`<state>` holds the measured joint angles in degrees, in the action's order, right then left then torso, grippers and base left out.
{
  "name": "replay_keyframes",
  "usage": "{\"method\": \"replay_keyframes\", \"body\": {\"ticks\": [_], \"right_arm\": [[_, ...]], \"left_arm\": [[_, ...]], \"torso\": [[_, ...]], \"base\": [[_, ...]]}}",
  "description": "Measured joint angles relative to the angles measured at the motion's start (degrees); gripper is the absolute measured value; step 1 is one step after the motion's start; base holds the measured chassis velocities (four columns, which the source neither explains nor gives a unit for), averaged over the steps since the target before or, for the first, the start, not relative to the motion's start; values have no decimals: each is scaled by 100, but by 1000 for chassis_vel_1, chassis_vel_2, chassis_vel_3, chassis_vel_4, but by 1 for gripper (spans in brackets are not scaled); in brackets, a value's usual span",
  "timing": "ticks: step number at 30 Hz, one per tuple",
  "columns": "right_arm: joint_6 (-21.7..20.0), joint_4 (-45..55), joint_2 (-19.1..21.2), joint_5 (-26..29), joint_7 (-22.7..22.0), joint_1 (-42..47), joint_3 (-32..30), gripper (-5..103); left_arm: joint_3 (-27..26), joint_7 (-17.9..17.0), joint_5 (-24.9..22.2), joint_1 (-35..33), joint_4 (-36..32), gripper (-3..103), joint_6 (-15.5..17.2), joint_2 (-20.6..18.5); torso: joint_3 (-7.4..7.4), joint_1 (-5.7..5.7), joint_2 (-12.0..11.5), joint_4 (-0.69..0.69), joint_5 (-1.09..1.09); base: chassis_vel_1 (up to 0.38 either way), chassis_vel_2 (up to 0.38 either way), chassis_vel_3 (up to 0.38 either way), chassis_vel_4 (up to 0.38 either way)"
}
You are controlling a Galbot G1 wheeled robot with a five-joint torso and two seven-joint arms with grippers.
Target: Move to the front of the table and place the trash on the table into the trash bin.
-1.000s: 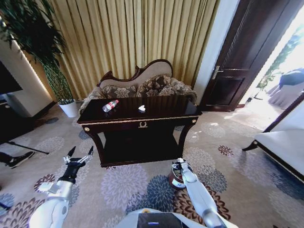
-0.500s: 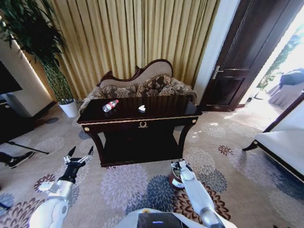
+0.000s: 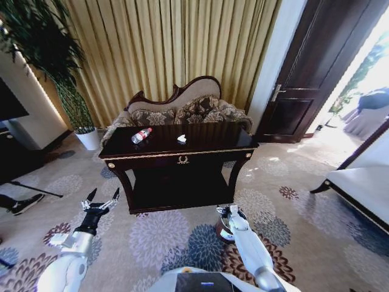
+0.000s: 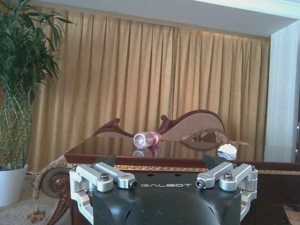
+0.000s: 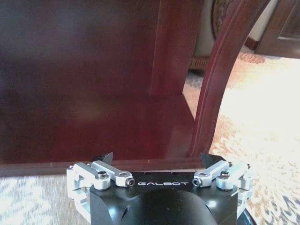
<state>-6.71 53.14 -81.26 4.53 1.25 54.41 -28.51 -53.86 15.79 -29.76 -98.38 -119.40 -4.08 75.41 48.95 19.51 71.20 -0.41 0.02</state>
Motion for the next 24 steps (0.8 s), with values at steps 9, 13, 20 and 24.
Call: {"method": "replay_keyframes", "body": {"ticks": [9, 13, 20, 24], "right_arm": [[-167, 1948, 182, 1129, -43, 335, -175, 100], [-415, 3213, 298, 1648, -58, 577, -224, 100], [-495, 4641, 355, 2127, -121, 944, -248, 100], [-500, 5275, 366, 2177, -133, 1143, -224, 100]], "left_arm": [[3, -39, -5, 10, 12, 100, -1, 11], [3, -54, -14, 14, 14, 100, -5, 20], [-66, -98, -164, 5, -5, 100, -21, -5], [-92, -197, -235, 2, -17, 100, -33, -20]], "torso": [[0, 0, 0, 2, -2], [0, 0, 0, 2, -2], [0, 0, 0, 2, -1], [0, 0, 0, 1, -1]], "base": [[0, 0, 0, 0], [0, 0, 0, 0], [0, 0, 0, 0], [0, 0, 0, 0]]}}
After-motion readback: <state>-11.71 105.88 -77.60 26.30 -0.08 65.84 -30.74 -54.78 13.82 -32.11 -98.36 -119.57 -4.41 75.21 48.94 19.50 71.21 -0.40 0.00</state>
